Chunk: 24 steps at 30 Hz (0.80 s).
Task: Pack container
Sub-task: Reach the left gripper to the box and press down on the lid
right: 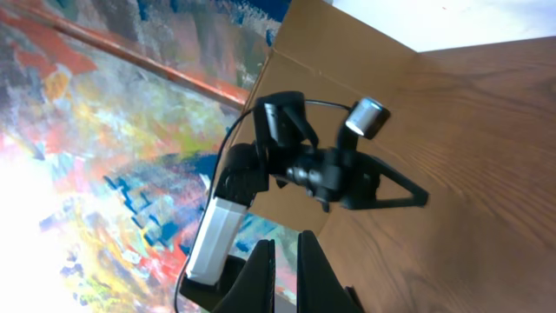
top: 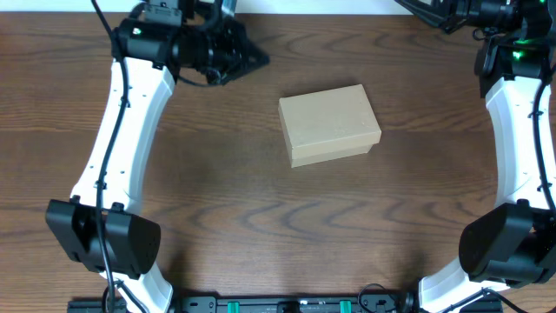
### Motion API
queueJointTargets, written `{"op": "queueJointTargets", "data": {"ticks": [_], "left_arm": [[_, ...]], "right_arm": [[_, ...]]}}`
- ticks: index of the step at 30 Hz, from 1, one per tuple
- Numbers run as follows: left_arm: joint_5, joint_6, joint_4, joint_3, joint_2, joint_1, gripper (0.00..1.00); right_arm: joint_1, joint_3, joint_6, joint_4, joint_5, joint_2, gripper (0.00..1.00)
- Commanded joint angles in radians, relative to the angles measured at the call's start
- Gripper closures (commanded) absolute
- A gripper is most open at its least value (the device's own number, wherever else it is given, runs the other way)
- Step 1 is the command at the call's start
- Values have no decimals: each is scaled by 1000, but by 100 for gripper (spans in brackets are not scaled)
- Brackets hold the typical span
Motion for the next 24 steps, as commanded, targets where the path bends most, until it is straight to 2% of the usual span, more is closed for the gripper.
{"op": "queueJointTargets", "data": {"ticks": [1,3,5,10,16,24], "left_arm": [[-361,164,-51,10,-3,-46,94],[-451,186,-74,10,-3,-77,94],[-481,204,-85,10,-3,-108,94],[-457,203,-89,10,4,-206,94],[-476,198,-118,10,90,-320,94],[-415,195,-118,10,237,-383,94]], "right_arm": [[5,8,61,17,-12,-8,97],[5,8,60,17,-12,-8,97],[5,8,60,18,-12,-8,97],[5,8,56,18,-12,-8,96],[5,8,49,18,-14,-8,97],[4,8,47,18,-16,-8,96]]}}
